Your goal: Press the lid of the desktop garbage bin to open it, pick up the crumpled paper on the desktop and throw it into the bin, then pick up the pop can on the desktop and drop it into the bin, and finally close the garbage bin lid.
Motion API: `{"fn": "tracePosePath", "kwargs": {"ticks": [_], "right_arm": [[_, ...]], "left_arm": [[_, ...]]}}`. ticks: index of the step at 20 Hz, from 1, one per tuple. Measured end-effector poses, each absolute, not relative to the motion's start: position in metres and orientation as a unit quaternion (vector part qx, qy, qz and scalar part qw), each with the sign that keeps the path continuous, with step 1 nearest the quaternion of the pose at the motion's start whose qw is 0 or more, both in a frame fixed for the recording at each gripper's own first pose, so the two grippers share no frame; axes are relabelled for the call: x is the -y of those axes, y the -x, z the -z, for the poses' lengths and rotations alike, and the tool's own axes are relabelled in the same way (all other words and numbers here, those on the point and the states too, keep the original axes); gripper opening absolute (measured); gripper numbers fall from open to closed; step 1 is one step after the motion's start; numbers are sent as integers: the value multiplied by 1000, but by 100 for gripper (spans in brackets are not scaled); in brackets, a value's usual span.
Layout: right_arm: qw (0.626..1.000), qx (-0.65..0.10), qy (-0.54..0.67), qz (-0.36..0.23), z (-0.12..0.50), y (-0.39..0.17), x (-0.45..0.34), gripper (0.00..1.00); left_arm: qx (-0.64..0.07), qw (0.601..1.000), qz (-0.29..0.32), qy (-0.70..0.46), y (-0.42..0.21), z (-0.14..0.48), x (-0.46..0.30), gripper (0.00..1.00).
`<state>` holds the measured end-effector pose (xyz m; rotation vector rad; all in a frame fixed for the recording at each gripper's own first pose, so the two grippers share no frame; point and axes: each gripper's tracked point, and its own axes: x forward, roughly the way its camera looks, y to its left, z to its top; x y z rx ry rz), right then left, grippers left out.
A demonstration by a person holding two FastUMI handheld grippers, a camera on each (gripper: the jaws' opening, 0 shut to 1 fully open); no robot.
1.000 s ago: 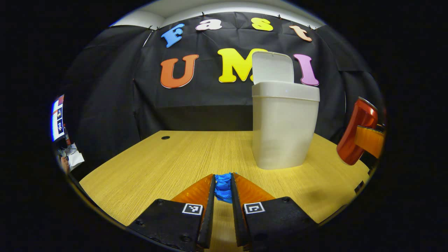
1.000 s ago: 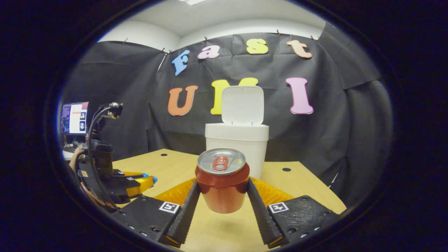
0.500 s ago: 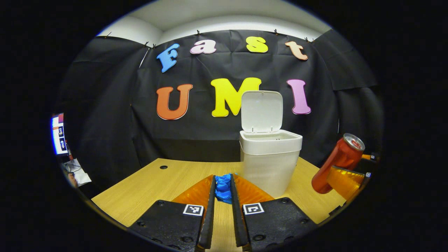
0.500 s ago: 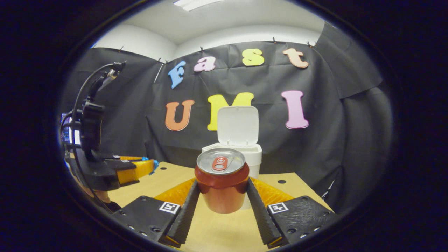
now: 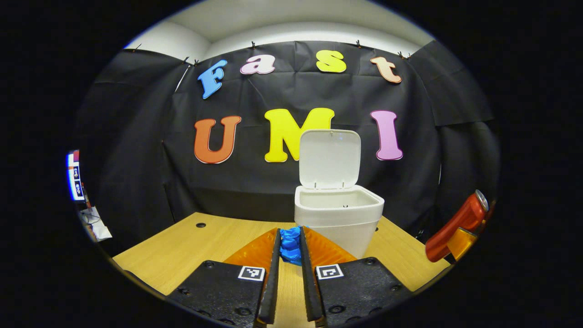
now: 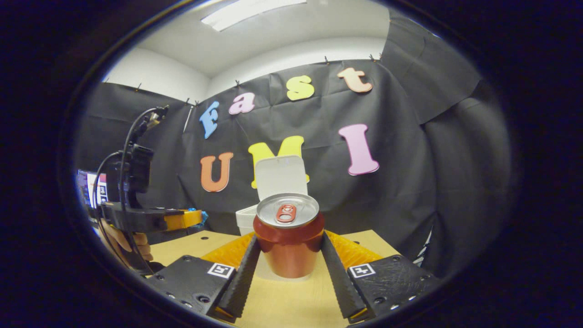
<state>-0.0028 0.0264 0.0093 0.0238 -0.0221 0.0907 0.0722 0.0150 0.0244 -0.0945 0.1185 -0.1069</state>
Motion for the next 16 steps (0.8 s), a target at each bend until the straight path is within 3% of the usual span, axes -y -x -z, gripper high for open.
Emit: {"fn": "tracePosePath", "kwargs": {"ticks": [10, 16], "right_arm": [[999, 11, -4, -37, -3, -4, -12, 76], [999, 7, -5, -34, 0, -9, -5, 76]], "left_arm": [[51, 992, 108, 41, -157, -96, 49, 26], [42, 992, 114, 26, -198, -84, 71, 23]]}}
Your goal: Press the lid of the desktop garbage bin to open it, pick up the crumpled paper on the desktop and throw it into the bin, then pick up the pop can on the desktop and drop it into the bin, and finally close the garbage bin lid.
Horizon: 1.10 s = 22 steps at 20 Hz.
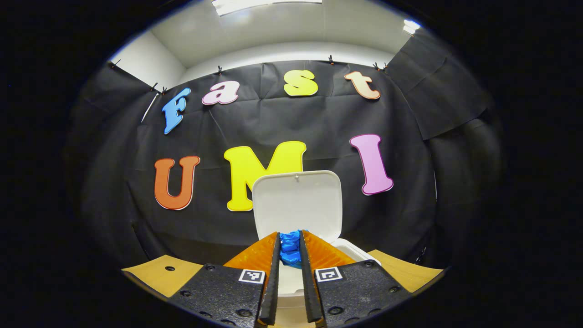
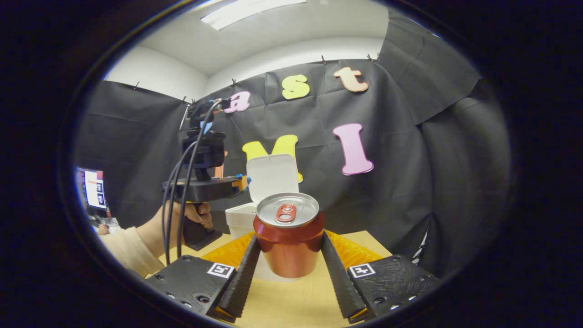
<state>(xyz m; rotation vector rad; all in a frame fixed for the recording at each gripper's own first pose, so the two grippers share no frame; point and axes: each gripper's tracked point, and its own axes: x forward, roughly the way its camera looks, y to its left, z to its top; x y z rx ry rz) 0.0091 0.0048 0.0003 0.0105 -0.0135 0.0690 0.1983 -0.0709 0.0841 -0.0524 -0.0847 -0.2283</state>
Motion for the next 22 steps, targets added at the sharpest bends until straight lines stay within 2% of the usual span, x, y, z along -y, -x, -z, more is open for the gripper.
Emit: {"fn": "tracePosePath", "kwargs": {"ticks": [1, 6, 10, 17, 18, 19, 20, 22], "right_arm": [[999, 7, -6, -33, -1, -10, -3, 76], [999, 6, -12, -29, 1, -14, 7, 77], [999, 6, -16, -28, 0, -16, 14, 76], [1000, 2, -20, -19, 2, -20, 25, 77], [1000, 1, -22, -19, 2, -20, 25, 77], [1000, 0, -23, -19, 3, -20, 24, 76], [1000, 0, -22, -20, 3, -21, 23, 76], [1000, 0, -16, -20, 5, -21, 23, 76]], "left_arm": [[37, 992, 116, 23, -201, -79, 80, 26], [24, 990, 134, 29, -215, -74, 120, 26], [0, 993, 114, 1, -234, -53, 132, 26], [-14, 994, 107, 13, -238, -41, 135, 33], [-17, 995, 101, 14, -238, -38, 131, 37], [-20, 995, 95, 20, -236, -36, 128, 46], [-23, 995, 93, 28, -237, -34, 127, 68], [-29, 993, 101, 48, -228, -35, 128, 75]]}}
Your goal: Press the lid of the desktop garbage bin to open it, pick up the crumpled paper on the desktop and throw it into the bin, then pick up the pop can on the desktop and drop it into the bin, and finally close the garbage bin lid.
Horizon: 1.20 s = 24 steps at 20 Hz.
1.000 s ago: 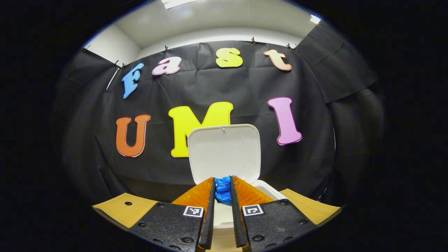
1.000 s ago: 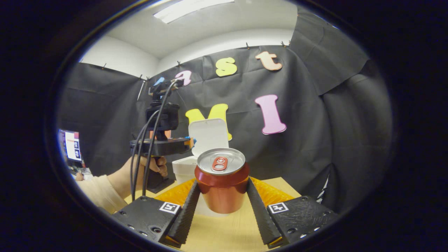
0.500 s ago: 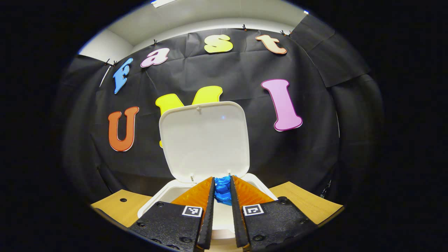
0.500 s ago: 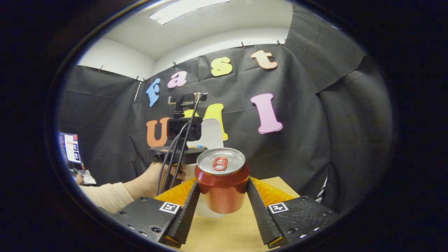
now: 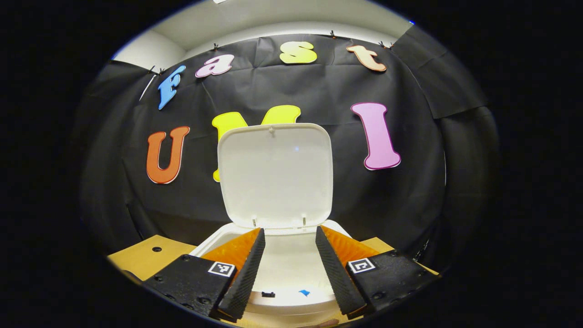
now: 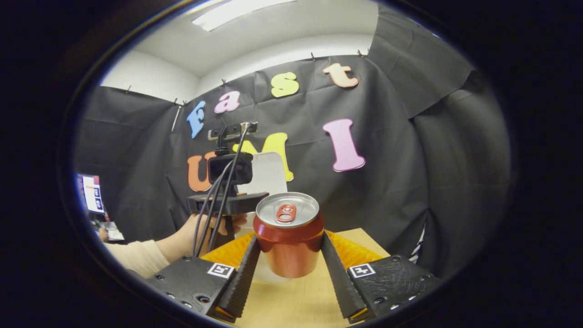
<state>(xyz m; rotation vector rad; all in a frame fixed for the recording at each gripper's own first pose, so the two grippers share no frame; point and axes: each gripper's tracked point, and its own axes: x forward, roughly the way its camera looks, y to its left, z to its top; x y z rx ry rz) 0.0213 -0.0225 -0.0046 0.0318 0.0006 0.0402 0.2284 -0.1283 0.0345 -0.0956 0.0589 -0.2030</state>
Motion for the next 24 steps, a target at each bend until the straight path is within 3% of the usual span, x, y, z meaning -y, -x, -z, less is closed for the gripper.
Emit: {"fn": "tracePosePath", "kwargs": {"ticks": [6, 12, 24], "right_arm": [[1000, -7, 4, -24, 14, -26, 15, 77], [998, -28, 8, -54, 29, -31, -11, 76], [994, -69, 38, -79, 58, -35, -37, 77]], "left_arm": [[-4, 992, 114, 50, -200, -56, 115, 95], [17, 990, 129, 59, -161, -82, 95, 95], [20, 998, 62, 2, -47, -80, -5, 97]]}}
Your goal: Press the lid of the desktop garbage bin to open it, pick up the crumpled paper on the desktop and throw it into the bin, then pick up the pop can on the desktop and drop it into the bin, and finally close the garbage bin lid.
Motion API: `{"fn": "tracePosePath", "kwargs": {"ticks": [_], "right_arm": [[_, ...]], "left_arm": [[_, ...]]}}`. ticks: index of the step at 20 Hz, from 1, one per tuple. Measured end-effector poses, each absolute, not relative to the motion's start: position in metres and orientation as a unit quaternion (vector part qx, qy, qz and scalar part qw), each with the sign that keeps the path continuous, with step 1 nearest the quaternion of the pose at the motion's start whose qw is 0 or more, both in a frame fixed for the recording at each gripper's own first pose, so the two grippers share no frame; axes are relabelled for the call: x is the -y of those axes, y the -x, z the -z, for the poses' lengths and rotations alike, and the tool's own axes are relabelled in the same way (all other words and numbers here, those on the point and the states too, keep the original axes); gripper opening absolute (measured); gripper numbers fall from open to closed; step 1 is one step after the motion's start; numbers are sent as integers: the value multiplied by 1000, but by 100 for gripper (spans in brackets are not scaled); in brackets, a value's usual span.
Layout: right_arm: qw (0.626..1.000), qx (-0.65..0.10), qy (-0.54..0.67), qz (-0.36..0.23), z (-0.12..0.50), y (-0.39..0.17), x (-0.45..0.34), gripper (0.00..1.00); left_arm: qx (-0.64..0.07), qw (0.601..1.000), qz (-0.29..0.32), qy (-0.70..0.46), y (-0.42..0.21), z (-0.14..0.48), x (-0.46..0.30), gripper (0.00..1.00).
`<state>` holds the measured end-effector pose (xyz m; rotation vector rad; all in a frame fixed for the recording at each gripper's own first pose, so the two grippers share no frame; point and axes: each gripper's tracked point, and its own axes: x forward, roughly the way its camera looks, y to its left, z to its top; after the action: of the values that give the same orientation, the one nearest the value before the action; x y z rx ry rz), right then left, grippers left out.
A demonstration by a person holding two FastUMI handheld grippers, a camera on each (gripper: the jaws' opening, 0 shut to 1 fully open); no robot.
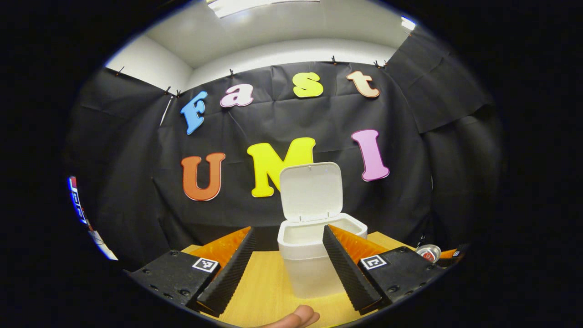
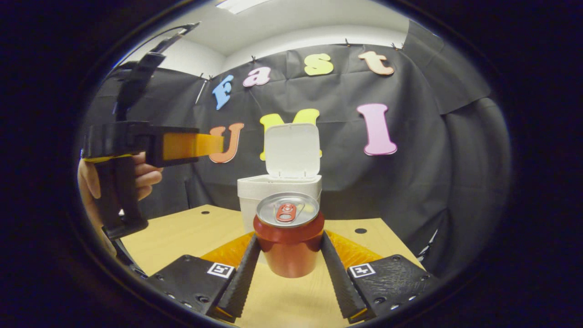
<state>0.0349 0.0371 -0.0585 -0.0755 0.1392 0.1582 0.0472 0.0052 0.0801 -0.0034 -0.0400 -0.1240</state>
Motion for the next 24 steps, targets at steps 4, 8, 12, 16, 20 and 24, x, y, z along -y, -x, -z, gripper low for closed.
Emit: {"fn": "tracePosePath", "kwargs": {"ticks": [4, 8, 12, 16, 20, 24], "right_arm": [[993, -78, 41, -77, 63, -39, -37, 76], [992, -93, 43, -71, 69, -40, -41, 76], [994, -88, 48, -49, 55, -33, -43, 76], [995, -85, 37, -23, 39, -28, -46, 76], [995, -85, 46, -17, 21, -27, -55, 76], [996, -69, 58, -28, -9, -23, -78, 76]], "left_arm": [[6, 1000, 26, 15, -12, -52, -40, 97], [-6, 999, 11, 48, 4, -32, -71, 97], [-7, 999, 5, 42, 8, -16, -88, 98], [-7, 998, 18, 66, 11, 1, -98, 97], [-12, 997, 38, 72, 14, 12, -102, 98], [-24, 996, 44, 74, 18, 26, -109, 98]]}}
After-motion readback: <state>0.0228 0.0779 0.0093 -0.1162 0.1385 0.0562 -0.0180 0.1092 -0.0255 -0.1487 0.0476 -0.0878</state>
